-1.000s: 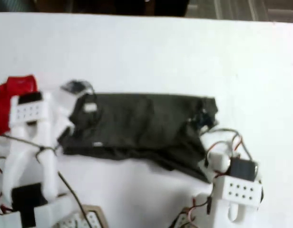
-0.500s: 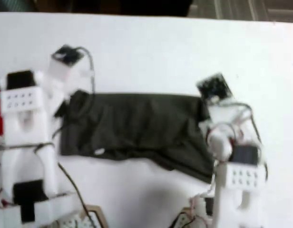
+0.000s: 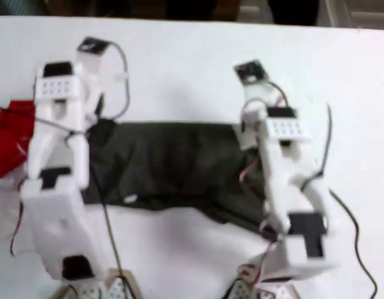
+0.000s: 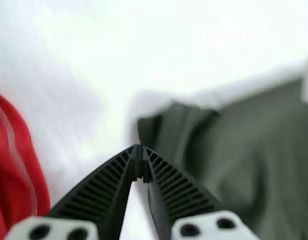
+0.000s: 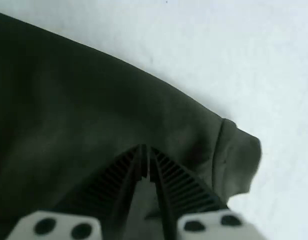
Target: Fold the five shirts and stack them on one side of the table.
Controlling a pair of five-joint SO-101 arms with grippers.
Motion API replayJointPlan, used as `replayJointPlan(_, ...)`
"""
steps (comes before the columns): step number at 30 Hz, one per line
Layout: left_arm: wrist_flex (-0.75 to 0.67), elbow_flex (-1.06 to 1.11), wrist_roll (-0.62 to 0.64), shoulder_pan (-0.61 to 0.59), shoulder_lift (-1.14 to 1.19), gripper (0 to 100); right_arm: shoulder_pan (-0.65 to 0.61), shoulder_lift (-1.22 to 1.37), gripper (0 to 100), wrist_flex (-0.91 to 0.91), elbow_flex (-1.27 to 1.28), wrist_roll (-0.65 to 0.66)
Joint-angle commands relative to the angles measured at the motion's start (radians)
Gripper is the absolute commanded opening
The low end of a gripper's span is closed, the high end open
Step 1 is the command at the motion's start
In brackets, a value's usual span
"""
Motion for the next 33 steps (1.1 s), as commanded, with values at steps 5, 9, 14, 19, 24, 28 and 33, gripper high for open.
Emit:
replayJointPlan(5,0.020,-0.346,0.017,0.021,0.279,3,-0.005,0.193,1.9,-0.019,-0.195,-0.009)
replayJointPlan(9,0.092,-0.501,0.017,-0.034,0.391,3,0.018,0.274,1.9,-0.022,-0.235,0.000)
replayJointPlan(14,0.157,-0.699,0.012,-0.101,0.488,3,0.087,0.338,1.9,-0.019,-0.298,0.000)
replayJointPlan(19,0.301,-0.885,0.017,-0.103,0.512,3,0.119,0.315,1.9,-0.012,-0.330,0.000)
replayJointPlan(24,0.359,-1.072,0.018,-0.069,0.505,3,0.082,0.200,1.9,0.024,-0.330,-0.005)
replayJointPlan(28,0.359,-1.033,0.020,-0.006,0.448,3,0.056,0.136,1.9,0.024,-0.327,-0.006)
replayJointPlan(33,0.356,-0.819,0.100,0.110,0.376,3,0.053,0.125,1.9,0.022,-0.324,-0.008)
